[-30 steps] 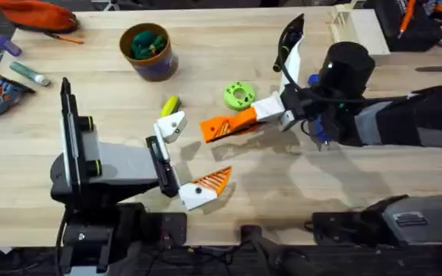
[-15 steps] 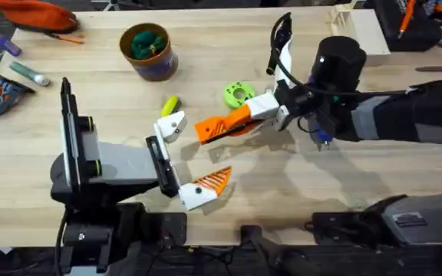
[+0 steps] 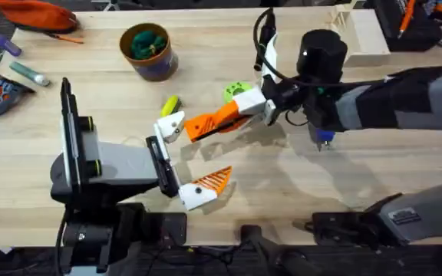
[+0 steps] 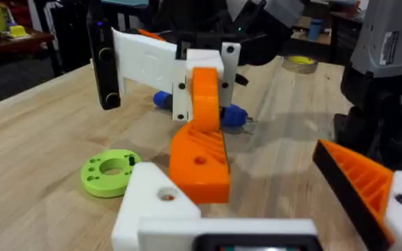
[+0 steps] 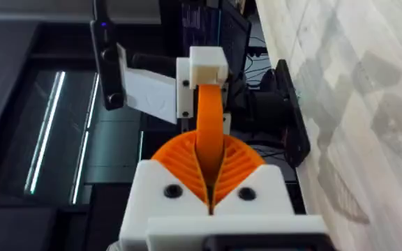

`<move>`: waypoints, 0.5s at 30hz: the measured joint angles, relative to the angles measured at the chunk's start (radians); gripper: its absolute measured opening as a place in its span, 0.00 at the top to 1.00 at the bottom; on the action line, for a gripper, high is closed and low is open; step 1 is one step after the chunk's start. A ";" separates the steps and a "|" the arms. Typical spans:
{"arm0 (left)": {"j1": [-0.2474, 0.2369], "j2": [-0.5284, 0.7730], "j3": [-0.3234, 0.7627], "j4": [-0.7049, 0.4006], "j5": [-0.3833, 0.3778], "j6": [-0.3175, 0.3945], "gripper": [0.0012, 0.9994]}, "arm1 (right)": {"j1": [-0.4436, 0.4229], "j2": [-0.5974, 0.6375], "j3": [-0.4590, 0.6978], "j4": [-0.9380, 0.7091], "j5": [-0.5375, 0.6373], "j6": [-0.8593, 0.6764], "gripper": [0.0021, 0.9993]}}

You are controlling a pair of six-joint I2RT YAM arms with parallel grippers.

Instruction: Pick up the gripper from the table and insert it into the empty holder that is missing its gripper. Then pick up a screw, insert it into the mounting hole, and use the screwdriver to tighten it. Finally, clean up the table by picking up the vegetable and placing it into the bucket.

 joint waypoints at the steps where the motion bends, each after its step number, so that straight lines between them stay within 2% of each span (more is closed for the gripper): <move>1: 0.000 0.000 0.000 0.000 0.000 0.000 0.01 | 0.002 0.006 0.002 0.000 0.000 0.000 0.99; 15: 0.000 0.000 0.000 0.000 0.000 0.000 0.01 | 0.019 0.012 0.022 -0.001 0.000 -0.008 0.99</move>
